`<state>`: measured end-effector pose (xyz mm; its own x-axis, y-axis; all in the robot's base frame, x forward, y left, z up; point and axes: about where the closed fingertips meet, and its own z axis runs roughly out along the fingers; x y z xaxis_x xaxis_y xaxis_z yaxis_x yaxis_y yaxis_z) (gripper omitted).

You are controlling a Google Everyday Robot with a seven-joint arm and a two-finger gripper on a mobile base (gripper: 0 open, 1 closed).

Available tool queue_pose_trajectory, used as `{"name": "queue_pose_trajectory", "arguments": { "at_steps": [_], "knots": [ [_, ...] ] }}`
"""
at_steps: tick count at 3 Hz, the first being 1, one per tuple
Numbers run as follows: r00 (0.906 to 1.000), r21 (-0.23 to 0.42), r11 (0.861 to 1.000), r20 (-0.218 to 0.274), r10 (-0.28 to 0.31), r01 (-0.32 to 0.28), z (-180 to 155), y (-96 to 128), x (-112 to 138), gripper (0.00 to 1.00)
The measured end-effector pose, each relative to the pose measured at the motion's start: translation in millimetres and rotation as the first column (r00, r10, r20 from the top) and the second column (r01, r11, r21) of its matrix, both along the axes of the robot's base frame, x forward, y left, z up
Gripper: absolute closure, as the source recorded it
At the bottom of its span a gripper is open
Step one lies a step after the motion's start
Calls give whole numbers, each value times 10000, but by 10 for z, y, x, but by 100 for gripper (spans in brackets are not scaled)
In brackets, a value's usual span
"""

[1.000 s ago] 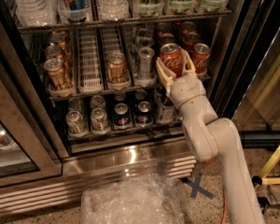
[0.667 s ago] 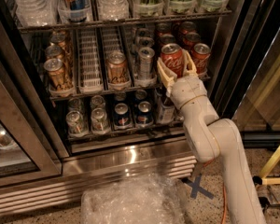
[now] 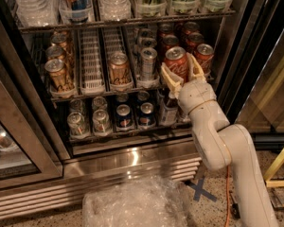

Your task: Pick coke can from middle shelf of fridge

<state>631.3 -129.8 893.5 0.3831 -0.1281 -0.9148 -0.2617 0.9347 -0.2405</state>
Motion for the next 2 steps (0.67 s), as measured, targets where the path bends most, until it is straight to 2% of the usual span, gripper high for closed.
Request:
{"name": "queue_pose_trajectory", "arguments": {
  "at_steps": [1, 2],
  "knots": [
    [9987, 419, 9979, 177, 486, -493, -90, 7, -249, 100],
    [9920, 918, 9880, -102, 1255, -1240, -455, -88, -770, 100]
  ]
}}
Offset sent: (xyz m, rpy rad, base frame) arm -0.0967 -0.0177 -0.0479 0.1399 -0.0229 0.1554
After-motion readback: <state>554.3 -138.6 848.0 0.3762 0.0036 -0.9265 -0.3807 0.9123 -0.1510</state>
